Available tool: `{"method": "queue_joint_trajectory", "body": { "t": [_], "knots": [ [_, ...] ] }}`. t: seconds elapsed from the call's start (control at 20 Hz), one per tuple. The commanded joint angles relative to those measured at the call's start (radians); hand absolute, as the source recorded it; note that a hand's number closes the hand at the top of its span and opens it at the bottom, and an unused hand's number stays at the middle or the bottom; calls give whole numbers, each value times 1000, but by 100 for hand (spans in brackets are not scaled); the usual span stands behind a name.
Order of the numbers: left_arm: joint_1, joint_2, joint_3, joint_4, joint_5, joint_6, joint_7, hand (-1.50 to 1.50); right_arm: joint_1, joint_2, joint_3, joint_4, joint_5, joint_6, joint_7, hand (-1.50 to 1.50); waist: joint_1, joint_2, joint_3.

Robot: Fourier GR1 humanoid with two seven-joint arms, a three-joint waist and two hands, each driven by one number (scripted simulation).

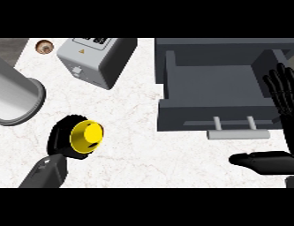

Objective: Pick up the cup, place it into the drawer and close the drawer

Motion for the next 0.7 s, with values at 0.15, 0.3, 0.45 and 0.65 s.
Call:
{"method": "queue_joint_trajectory", "body": {
  "t": [0.15, 0.3, 0.45, 0.65],
  "knots": [
    [-11, 44, 88, -1, 78, -31, -131, 150, -75, -25, -27, 6, -19, -3, 53, -150, 4, -1, 0],
    [-6, 34, 86, -35, 78, -19, -179, 150, -6, -40, -52, 27, -37, 33, -18, -150, 0, -2, 1],
    [-7, 5, 61, -105, 72, -26, -191, 150, -22, 5, 7, 7, 22, -16, 12, -150, 15, -7, 2],
    [-72, 29, 30, -163, 70, -43, -84, 150, 8, -44, -57, 44, -29, 38, -32, -150, 11, -8, 3]
  ]
}}
